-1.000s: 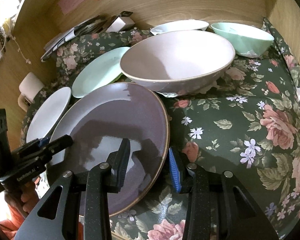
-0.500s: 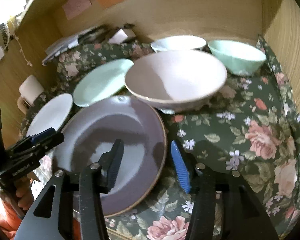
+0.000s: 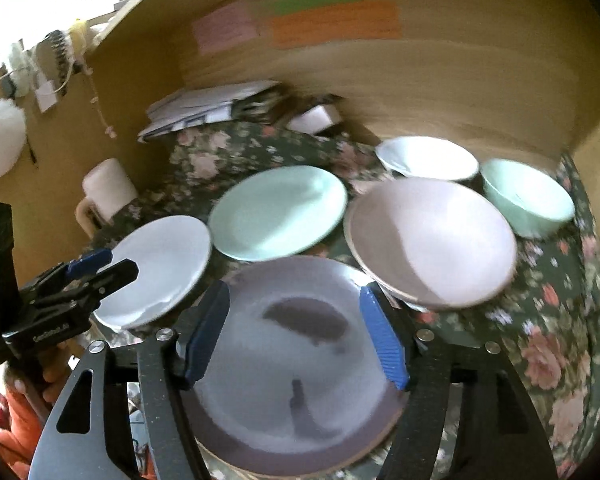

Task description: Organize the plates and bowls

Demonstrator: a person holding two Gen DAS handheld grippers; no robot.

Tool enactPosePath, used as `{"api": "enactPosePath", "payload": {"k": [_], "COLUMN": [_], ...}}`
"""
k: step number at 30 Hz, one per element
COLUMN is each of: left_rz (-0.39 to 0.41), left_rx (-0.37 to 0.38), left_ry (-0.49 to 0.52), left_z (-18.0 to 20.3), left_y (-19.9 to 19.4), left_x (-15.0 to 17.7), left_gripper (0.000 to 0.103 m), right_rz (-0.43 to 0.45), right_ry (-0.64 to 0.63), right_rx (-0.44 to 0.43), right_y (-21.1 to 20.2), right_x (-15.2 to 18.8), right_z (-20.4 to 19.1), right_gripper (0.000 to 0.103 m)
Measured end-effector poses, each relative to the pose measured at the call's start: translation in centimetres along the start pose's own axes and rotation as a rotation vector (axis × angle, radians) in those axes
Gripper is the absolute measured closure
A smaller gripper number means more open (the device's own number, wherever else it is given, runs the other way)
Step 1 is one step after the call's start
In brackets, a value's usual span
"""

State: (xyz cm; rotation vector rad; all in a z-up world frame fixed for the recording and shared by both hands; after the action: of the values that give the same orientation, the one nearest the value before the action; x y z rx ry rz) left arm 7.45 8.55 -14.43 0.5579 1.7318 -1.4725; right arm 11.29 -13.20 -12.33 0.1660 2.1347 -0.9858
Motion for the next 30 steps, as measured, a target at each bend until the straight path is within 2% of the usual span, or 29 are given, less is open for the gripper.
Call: {"api": "enactPosePath", "payload": {"k": [7, 17, 24, 30], "left_rz": [0.024, -0.032, -0.076, -0.115], "left_rx": [-0.075, -0.171, -0.205, -0.197], "left_ry": [-0.036, -0.09, -0.118, -0.116], "left_z": [-3.9, -9.3, -11.7, -12.7], "left_y": [-0.1, 1.7, 3.7, 5.0], "left_x": [-0.4, 0.6, 1.3, 1.8], "left_gripper": [0.023, 0.022, 0.022, 0.023], "right_rz": [-0.037, -0.121, -0.195, -0.261], "right_ry": [-0.043, -0.084, -0.078, -0.038], "right_rx": [-0.057, -0.095, -0.11, -0.13], "right_y": [2.6, 7.2, 10.3, 12.9], "right_x": [-1.3, -2.4, -2.4, -2.0], "right_z": [-2.1, -4.1, -4.5, -4.5], "right_gripper": [0.037, 0.037, 0.037, 0.037]}}
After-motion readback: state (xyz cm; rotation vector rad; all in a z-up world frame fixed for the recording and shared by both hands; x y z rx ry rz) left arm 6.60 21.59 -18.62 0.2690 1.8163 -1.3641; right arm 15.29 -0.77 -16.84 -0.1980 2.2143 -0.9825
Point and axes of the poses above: each gripper's, at about its wrist camera, not at the fingertips, and y roughly the way its jaws point, z to its right, x to its underside, the point moved 3 cm from there along y, roughly the way its jaws point, and after that the axes turned 15 degrees about -x, right-handed, at the moved point
